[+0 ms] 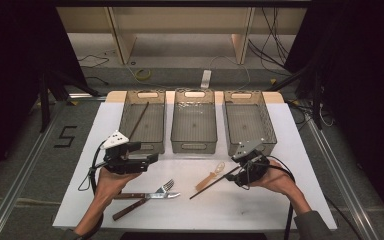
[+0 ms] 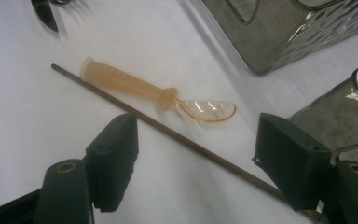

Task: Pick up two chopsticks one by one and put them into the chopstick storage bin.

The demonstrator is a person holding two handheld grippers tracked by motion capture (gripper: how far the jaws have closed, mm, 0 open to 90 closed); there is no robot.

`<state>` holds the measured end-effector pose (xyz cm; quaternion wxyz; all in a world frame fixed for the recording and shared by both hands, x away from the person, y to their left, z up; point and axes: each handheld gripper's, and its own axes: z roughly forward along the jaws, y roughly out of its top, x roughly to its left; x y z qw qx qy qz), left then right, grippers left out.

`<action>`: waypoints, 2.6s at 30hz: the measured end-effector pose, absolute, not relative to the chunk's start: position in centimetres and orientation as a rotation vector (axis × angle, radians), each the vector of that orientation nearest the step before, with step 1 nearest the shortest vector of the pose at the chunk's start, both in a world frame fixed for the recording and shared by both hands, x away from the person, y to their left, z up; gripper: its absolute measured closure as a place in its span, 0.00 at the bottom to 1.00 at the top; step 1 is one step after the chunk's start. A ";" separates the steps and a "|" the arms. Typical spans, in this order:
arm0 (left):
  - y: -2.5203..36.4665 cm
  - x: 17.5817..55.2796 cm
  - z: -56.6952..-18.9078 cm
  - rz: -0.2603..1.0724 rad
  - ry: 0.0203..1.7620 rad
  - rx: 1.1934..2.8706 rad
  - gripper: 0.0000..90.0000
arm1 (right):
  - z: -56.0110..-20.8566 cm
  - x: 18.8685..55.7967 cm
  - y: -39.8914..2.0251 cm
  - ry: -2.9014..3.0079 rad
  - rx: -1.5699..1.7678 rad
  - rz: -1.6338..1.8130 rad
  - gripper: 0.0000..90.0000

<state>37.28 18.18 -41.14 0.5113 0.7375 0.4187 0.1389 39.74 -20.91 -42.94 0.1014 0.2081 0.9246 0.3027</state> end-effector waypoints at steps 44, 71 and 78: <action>17.1 35.7 -42.0 0.368 0.919 1.851 0.16 | -46.0 42.9 -18.7 2.975 0.450 0.477 0.62; 17.2 35.6 -42.0 0.364 0.916 1.862 0.17 | -45.6 40.8 -17.8 3.010 0.147 0.291 0.89; 17.2 35.6 -42.0 0.363 0.915 1.863 0.17 | -45.6 40.6 -17.8 3.015 0.097 0.283 0.93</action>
